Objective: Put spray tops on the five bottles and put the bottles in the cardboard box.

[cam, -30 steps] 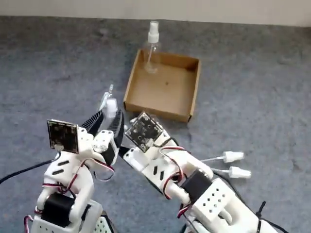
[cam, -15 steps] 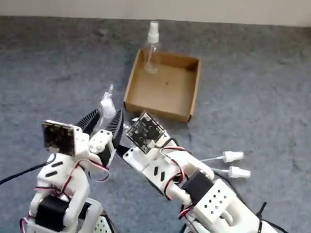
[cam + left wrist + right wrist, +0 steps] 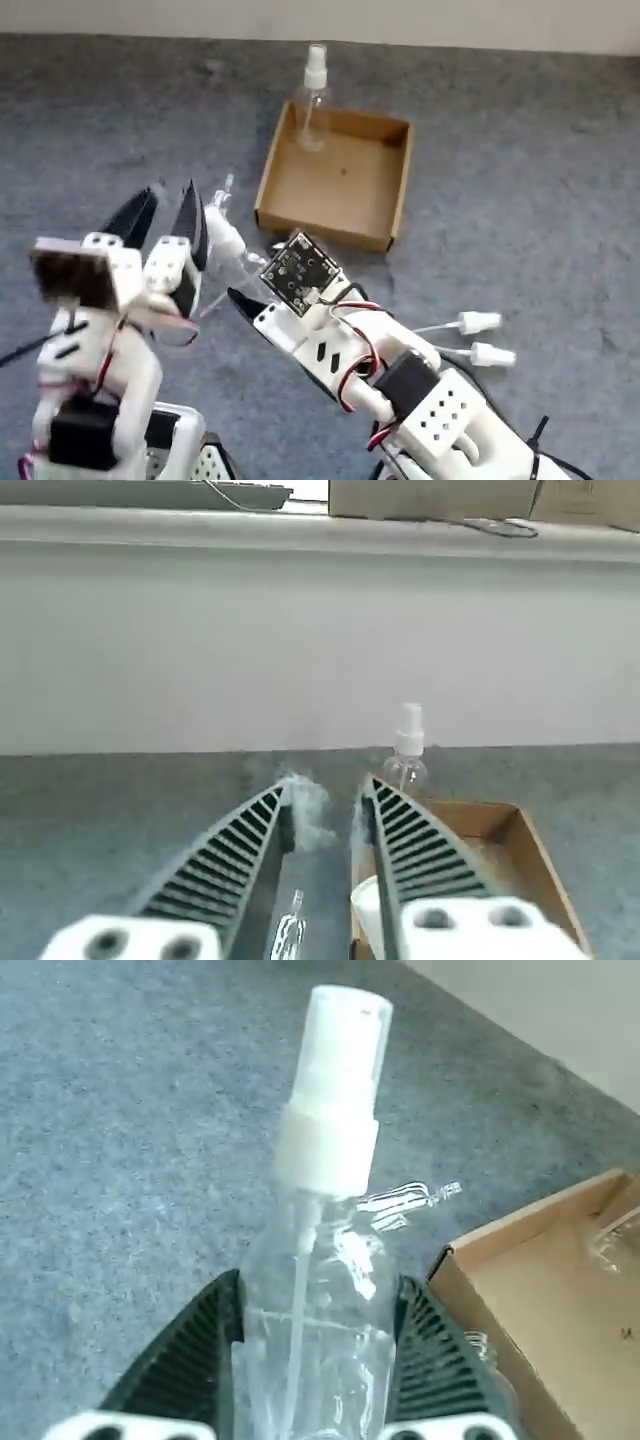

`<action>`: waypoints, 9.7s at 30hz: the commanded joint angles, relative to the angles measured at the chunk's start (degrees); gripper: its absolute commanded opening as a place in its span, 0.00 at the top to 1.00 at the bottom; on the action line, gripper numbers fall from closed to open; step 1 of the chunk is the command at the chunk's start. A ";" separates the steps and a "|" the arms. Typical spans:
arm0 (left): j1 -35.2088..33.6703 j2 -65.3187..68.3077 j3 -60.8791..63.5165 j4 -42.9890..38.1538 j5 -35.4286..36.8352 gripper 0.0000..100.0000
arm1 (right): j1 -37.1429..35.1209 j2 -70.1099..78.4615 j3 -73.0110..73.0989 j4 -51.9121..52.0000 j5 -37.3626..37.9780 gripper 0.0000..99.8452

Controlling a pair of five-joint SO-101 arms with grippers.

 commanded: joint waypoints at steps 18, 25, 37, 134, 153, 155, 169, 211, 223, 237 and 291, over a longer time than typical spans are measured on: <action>5.23 14.11 -7.96 7.38 -0.88 0.93 | 0.48 -1.10 -0.92 -1.63 -0.35 1.00; 8.92 5.23 -3.74 8.88 -2.73 0.93 | 0.48 -1.10 -0.92 -1.63 -0.53 1.00; 8.92 4.62 -0.75 6.86 -4.57 0.93 | 0.66 -1.10 -0.92 -1.63 -0.62 1.00; 4.00 5.14 22.46 -11.34 0.79 0.73 | 39.69 73.89 -45.58 -36.53 -5.71 1.00; 4.00 5.14 22.46 -11.34 0.79 0.73 | 39.34 80.40 -49.45 -36.62 -5.98 0.97; 4.00 5.14 22.46 -11.34 0.79 0.73 | 39.25 80.22 -49.45 -36.62 -5.98 0.93; 3.91 5.14 22.46 -11.25 0.79 0.73 | 39.25 80.22 -49.54 -36.62 -5.98 0.84; 3.82 4.62 23.69 -11.43 0.79 0.73 | 39.60 80.13 -67.12 -19.03 -8.70 0.73; 3.65 4.62 23.60 -11.43 0.70 0.73 | 39.52 80.13 -95.43 13.41 -8.35 0.73; 3.56 4.62 23.60 -11.43 0.70 0.73 | 37.23 80.22 -119.78 55.69 -8.35 0.73; 3.91 5.05 23.69 -11.25 0.70 0.73 | 14.64 47.96 -33.89 41.63 0.53 0.92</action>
